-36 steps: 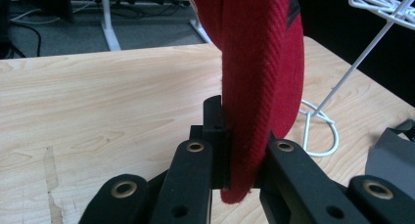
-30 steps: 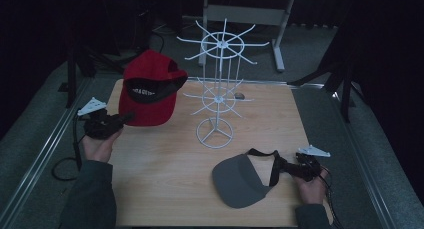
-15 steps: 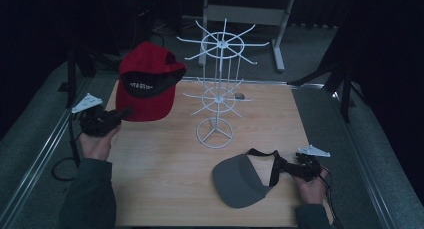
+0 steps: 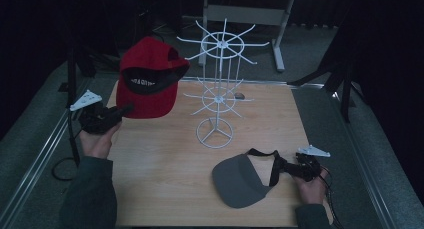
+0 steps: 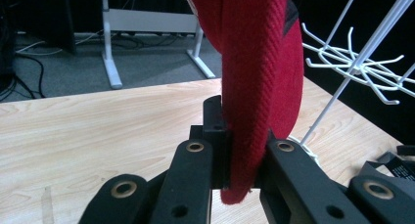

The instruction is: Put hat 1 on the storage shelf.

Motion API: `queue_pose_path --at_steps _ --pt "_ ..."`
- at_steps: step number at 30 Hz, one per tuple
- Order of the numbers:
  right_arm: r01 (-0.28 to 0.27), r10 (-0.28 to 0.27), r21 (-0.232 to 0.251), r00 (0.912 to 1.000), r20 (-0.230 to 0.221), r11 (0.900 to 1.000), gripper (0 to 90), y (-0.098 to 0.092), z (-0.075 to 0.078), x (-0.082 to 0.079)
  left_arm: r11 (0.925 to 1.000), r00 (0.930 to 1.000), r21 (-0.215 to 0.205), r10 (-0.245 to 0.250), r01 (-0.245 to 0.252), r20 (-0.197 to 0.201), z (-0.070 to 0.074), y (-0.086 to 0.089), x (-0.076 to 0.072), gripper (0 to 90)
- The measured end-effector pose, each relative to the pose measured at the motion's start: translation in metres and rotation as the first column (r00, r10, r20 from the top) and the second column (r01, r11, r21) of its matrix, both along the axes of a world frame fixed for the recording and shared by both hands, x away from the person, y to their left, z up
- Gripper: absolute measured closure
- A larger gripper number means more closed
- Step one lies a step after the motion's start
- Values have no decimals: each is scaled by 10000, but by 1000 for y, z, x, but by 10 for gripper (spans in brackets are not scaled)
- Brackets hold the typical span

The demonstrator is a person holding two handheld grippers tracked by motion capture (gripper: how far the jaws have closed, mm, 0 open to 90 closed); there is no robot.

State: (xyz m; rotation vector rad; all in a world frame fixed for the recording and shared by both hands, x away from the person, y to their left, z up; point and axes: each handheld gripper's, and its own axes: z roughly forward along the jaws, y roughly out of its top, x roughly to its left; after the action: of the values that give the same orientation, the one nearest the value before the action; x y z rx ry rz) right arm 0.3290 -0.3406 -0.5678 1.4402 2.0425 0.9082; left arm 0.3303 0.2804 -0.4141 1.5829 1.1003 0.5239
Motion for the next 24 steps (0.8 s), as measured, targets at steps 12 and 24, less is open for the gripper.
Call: queue_pose_path --at_steps 12,24 --pt "0 0 1 10000 1 10000 293 0 0 0 9999 9994 -121 -17 22 350 8 -1 -4 860" --pt "3 -3 2 10000 0 10000 293 0 0 0 9997 9981 -241 5 10 621 15 -1 -6 860"
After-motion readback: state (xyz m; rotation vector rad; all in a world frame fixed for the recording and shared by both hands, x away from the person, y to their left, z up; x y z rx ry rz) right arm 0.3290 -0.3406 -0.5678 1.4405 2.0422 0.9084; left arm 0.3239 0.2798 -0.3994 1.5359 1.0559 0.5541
